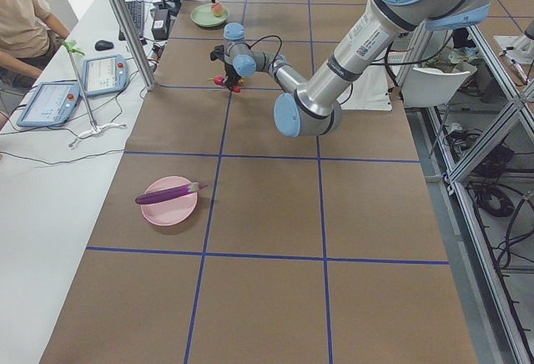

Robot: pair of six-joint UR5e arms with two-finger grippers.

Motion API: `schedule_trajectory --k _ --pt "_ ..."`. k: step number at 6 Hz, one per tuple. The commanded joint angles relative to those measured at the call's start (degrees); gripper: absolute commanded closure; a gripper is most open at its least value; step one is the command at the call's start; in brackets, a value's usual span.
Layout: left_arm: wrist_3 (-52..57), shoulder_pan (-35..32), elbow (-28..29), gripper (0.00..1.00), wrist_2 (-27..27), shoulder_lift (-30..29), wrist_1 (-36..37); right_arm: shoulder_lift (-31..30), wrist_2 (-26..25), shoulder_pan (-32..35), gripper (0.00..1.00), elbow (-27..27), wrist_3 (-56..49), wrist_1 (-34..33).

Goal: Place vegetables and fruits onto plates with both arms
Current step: 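Carry the chili to the pink plate beside the eggplant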

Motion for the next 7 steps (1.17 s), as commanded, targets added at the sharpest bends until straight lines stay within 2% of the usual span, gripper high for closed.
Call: schedule_trajectory --k 1,2,3,4,5,7 --pt "-6.0 -7.4 -1.7 1.0 -1.4 7.4 -0.2 -1.7 0.1 0.0 0.0 3.2 0.5 0.0" --pt "-6.4 -11.3 -1.8 1.0 -1.4 11.6 -0.4 -2.7 0.2 0.0 0.0 6.3 0.7 -0.6" --pt "-6.5 -17.8 -1.3 1.0 -4.4 15.5 0.2 -2.6 0.3 0.0 0.0 7.0 0.7 -0.6" --pt "-6.5 -24.1 1.0 1.0 -8.7 18.2 0.2 -2.6 1.7 -0.2 0.0 7.4 0.7 -0.5" --pt "-6.5 -28.5 3.7 1.0 -9.9 18.3 1.9 -2.5 3.1 -0.4 0.0 8.1 0.7 -0.5" --pt "-6.6 -30.9 6.7 1.0 -10.0 19.6 4.9 -2.3 3.0 -0.7 0.0 9.5 0.8 -0.6"
